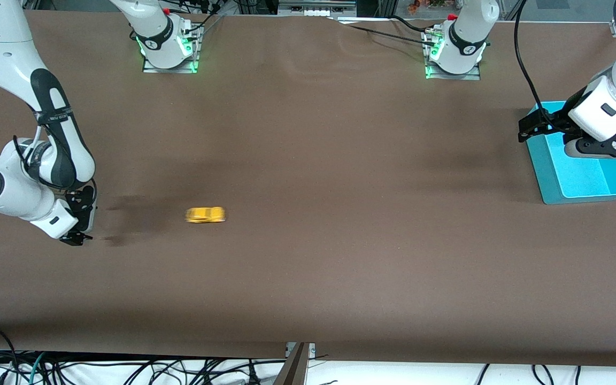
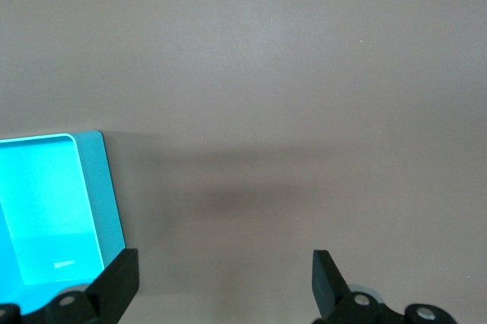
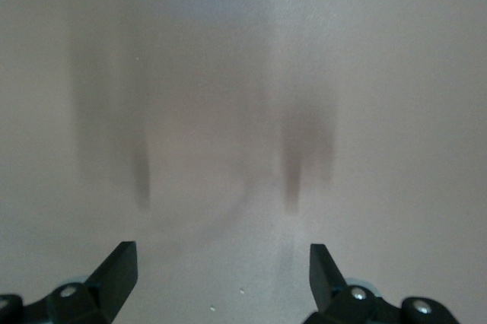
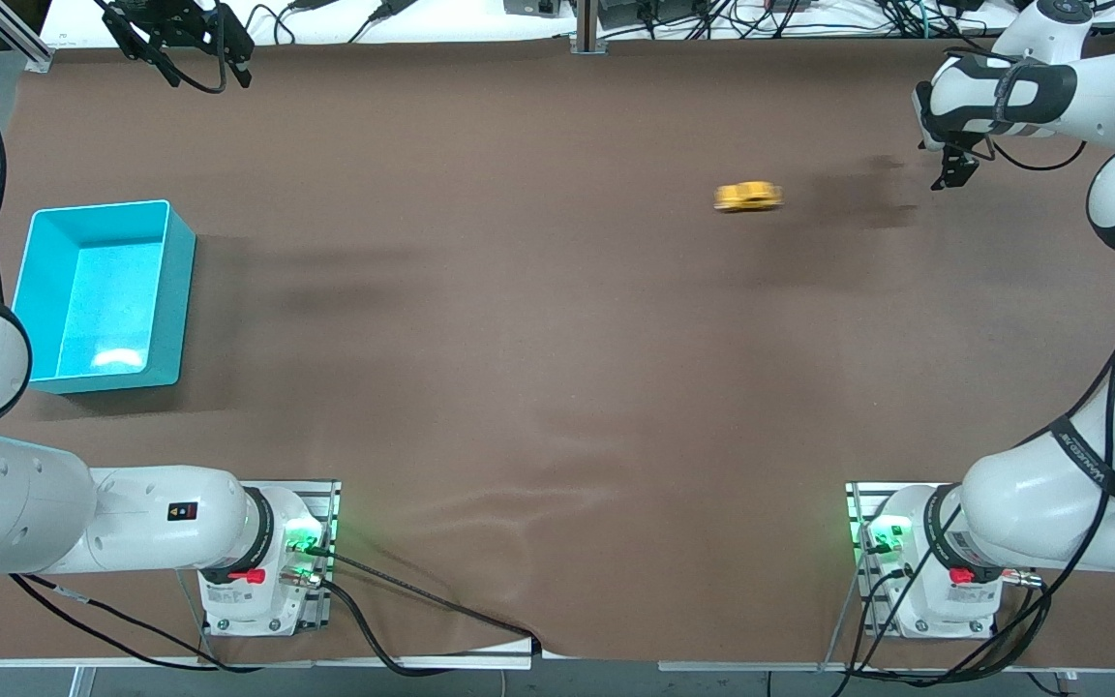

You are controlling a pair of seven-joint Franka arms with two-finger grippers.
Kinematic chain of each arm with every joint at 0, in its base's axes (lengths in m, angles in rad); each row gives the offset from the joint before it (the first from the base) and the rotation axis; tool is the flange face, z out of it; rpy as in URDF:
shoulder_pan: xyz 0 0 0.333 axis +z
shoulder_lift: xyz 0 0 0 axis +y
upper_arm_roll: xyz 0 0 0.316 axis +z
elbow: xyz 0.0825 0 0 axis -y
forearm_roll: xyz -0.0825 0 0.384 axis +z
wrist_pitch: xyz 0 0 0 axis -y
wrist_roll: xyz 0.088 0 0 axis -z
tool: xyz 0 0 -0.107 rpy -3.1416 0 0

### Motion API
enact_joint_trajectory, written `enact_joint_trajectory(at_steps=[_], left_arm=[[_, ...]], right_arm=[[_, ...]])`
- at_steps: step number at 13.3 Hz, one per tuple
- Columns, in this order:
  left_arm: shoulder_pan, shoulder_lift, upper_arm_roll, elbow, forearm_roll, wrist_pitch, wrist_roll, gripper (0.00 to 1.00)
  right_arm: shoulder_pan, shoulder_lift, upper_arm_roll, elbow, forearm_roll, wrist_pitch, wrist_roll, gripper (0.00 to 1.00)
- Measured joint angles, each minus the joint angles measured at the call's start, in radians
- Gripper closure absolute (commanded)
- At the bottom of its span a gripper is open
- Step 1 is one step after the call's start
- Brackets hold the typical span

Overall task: Wind and store yellow beetle car
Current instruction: 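Release the car with the right gripper so it drives toward the tray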

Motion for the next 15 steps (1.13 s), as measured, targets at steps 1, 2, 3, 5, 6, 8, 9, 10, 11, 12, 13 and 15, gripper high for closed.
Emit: enact_joint_trajectory(at_steps=[1, 2, 3, 5, 6, 8, 9, 10, 11, 12, 13, 15], left_arm=[[0.000, 0.000, 0.000, 0.000, 0.000, 0.000, 0.000, 0.00], [0.000, 0.000, 0.000, 0.000, 0.000, 0.000, 0.000, 0.00], [0.000, 0.000, 0.000, 0.000, 0.000, 0.000, 0.000, 0.00], [0.000, 0.000, 0.000, 0.000, 0.000, 0.000, 0.000, 0.00], [0.000, 0.000, 0.000, 0.000, 0.000, 0.000, 0.000, 0.00], [0.000, 0.000, 0.000, 0.000, 0.000, 0.000, 0.000, 0.00], [0.000, 0.000, 0.000, 0.000, 0.000, 0.000, 0.000, 0.00], [0.000, 0.000, 0.000, -0.001, 0.000, 0.000, 0.000, 0.00], [0.000, 0.000, 0.000, -0.002, 0.000, 0.001, 0.000, 0.00], [0.000, 0.000, 0.000, -0.004, 0.000, 0.001, 0.000, 0.00], [0.000, 0.001, 0.000, -0.007, 0.000, 0.002, 0.000, 0.00], [0.000, 0.003, 0.000, -0.013, 0.000, 0.004, 0.000, 0.00]], right_arm=[[0.000, 0.000, 0.002, 0.001, 0.000, 0.000, 0.000, 0.00], [0.000, 0.000, 0.002, 0.002, 0.000, 0.000, 0.000, 0.00], [0.000, 0.000, 0.002, 0.004, 0.000, 0.000, 0.000, 0.00], [0.000, -0.003, 0.003, 0.010, 0.000, 0.000, 0.000, 0.00], [0.000, -0.006, 0.004, 0.014, 0.001, 0.000, 0.000, 0.00], [0.000, -0.014, 0.008, 0.026, 0.004, -0.005, 0.000, 0.00], [0.000, -0.017, 0.010, 0.039, 0.006, -0.023, 0.000, 0.00], [0.000, -0.019, 0.010, 0.057, 0.008, -0.045, 0.000, 0.00], [0.000, -0.020, 0.010, 0.077, 0.013, -0.068, 0.001, 0.00], [0.000, -0.021, 0.011, 0.096, 0.028, -0.088, 0.003, 0.00], [0.000, -0.022, 0.011, 0.114, 0.055, -0.107, 0.008, 0.00], [0.000, -0.033, 0.011, 0.143, 0.094, -0.146, 0.045, 0.00]])
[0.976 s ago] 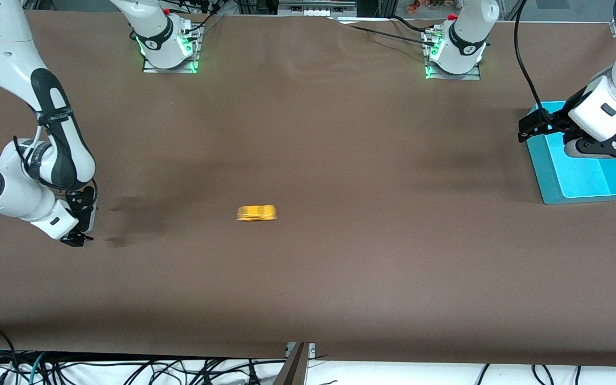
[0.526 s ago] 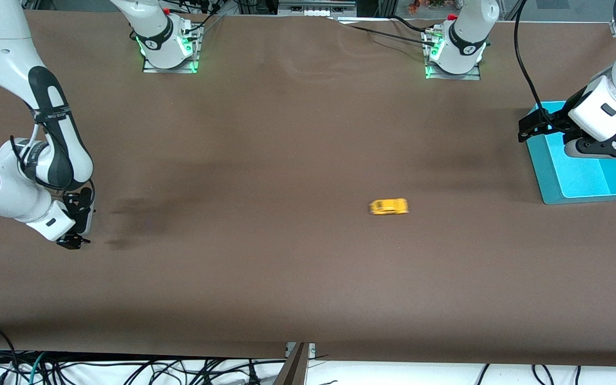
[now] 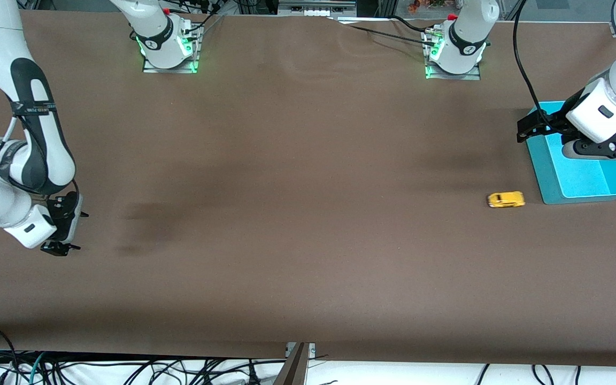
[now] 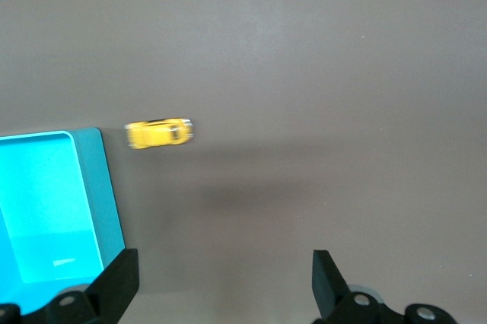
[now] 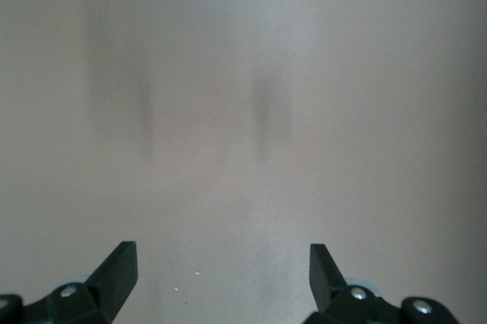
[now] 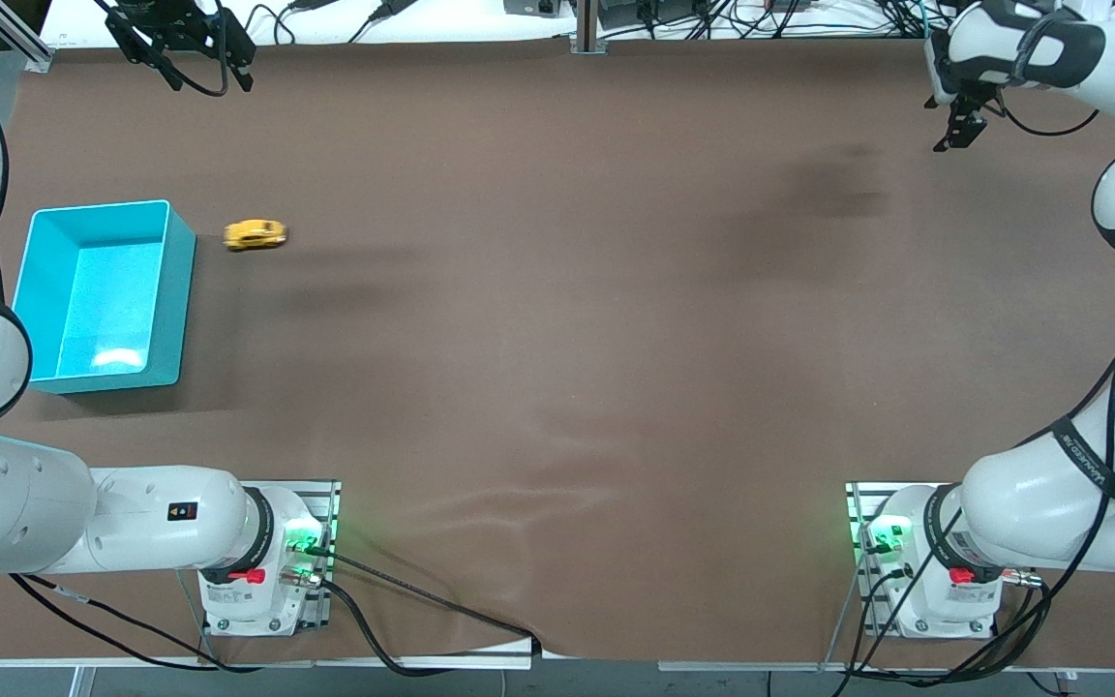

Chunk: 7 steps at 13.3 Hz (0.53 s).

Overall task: Wind and store yellow beetle car
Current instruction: 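Release the car with the right gripper so it drives toward the tray, then lower the left gripper onto the car while the right gripper withdraws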

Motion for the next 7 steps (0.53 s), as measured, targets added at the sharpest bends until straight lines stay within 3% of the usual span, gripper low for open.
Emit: enact_joint_trajectory(at_steps=[7], left_arm=[[0.007, 0.005, 0.001, -0.060, 0.000, 0.065, 0.013, 0.00]], right_arm=[[0.038, -0.091, 0.013, 0.097, 0.006, -0.232, 0.515, 0.00]])
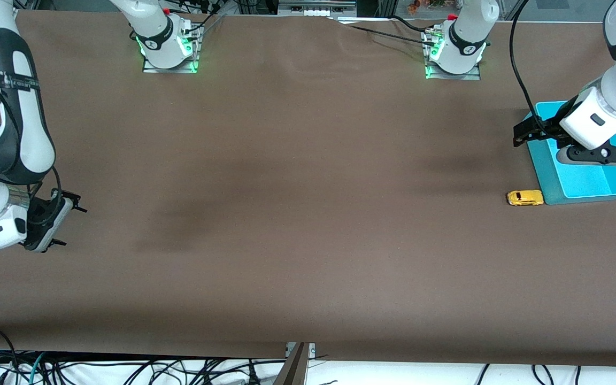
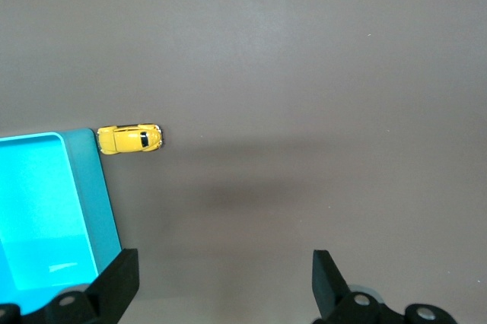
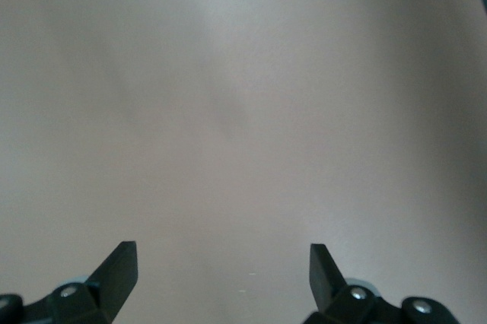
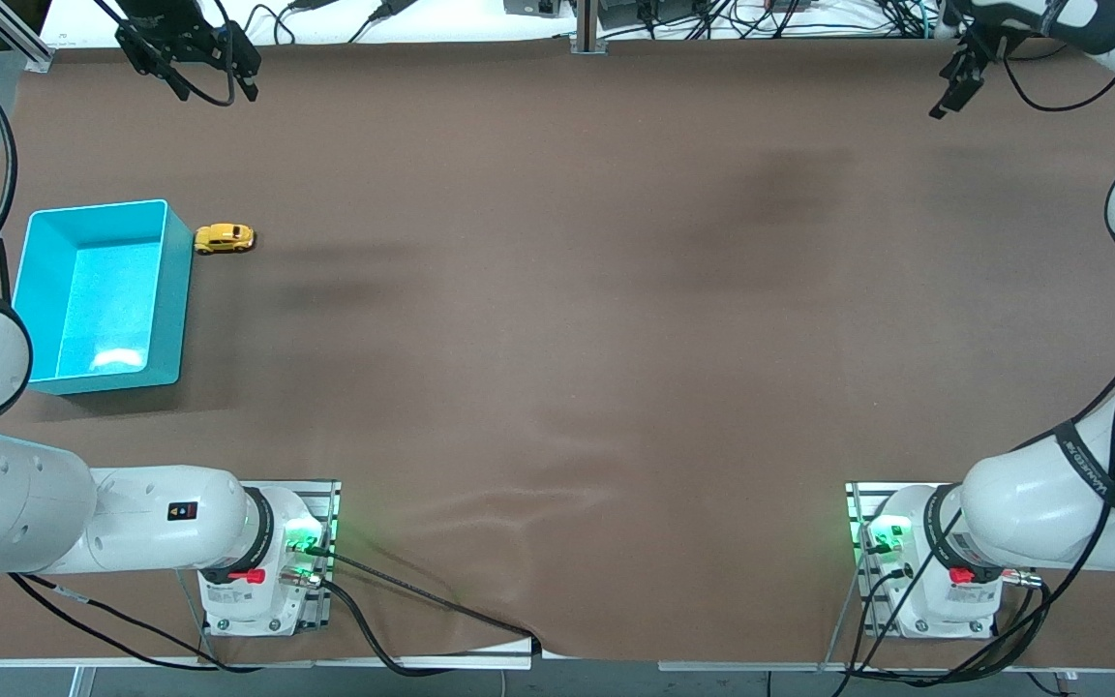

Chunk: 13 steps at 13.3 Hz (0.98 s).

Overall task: Wind and store yellow beetle car
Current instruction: 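Lower the left gripper onto the car while the right gripper withdraws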

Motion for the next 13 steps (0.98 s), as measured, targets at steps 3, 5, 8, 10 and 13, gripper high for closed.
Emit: enact_joint_trajectory(at_steps=[3, 5, 8, 10, 13], left_arm=[[0.018, 0.005, 0.001, -0.057, 0.000, 0.071, 0.044, 0.00], [0.025, 0.011, 0.002, -0.089, 0.002, 0.112, 0.096, 0.00], [0.053, 0.026, 0.004, -0.170, 0.004, 0.206, 0.271, 0.00], [0.076, 0.045, 0.009, -0.223, 0.004, 0.276, 0.425, 0.00], [0.115, 0.077, 0.015, -0.293, 0.005, 0.371, 0.615, 0.00]], right_arm=[[0.044, -0.026, 0.001, 0.054, 0.000, -0.089, 0.250, 0.00], [0.085, -0.050, 0.002, 0.071, 0.000, -0.146, 0.460, 0.00], [0.135, -0.100, 0.003, 0.078, 0.000, -0.219, 0.705, 0.00], [0.141, -0.146, 0.003, 0.080, 0.000, -0.297, 0.762, 0.00], [0.140, -0.202, 0.002, 0.084, -0.002, -0.421, 0.773, 0.00]])
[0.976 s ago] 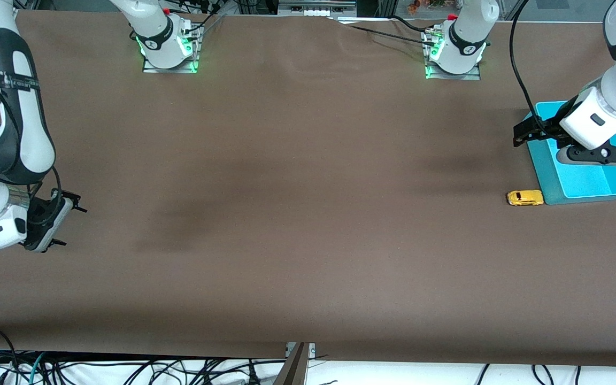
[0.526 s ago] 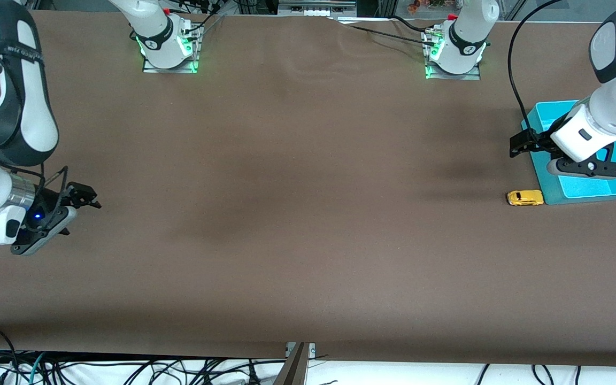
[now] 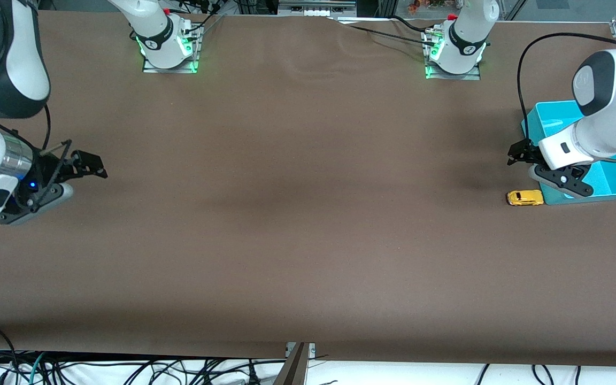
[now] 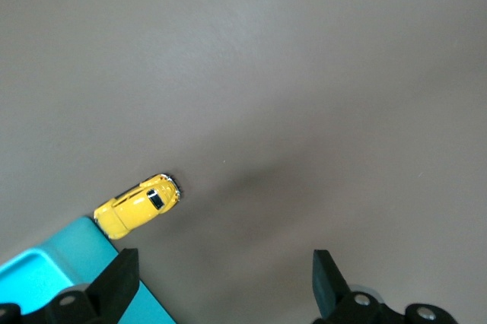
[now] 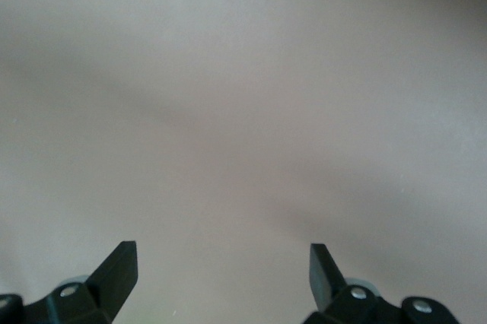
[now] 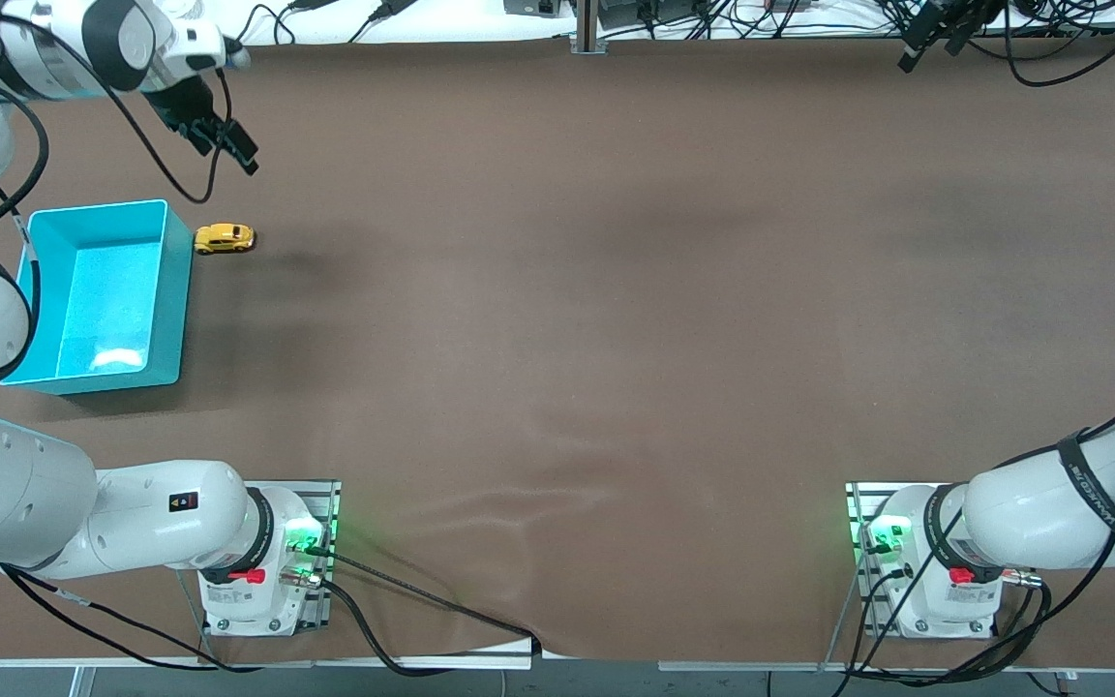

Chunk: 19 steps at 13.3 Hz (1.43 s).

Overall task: Wind and store yellow beetle car
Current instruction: 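Lower the left gripper onto the car while the right gripper withdraws, then lift the car with the left gripper and lower it into the tray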

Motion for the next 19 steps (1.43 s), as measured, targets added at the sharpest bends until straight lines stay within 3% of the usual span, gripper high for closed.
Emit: enact_joint_trajectory(at_steps=[5, 11, 15, 19], left_arm=[[0.092, 0.090, 0.003, -0.116, 0.004, 0.205, 0.414, 0.00], [0.161, 0.234, 0.005, -0.122, 0.074, 0.393, 0.814, 0.01], [0.170, 0.292, 0.005, -0.121, 0.074, 0.458, 0.968, 0.01], [0.175, 0.345, 0.005, -0.120, 0.074, 0.520, 1.027, 0.01]], right_arm=[[0.008, -0.012, -0.001, 0.047, -0.089, -0.025, 0.000, 0.00], [0.008, -0.070, -0.002, 0.078, -0.172, 0.019, 0.004, 0.00], [0.007, -0.111, -0.004, 0.069, -0.173, 0.013, 0.009, 0.00], [-0.038, -0.163, -0.018, -0.019, -0.173, 0.006, 0.049, 0.00]])
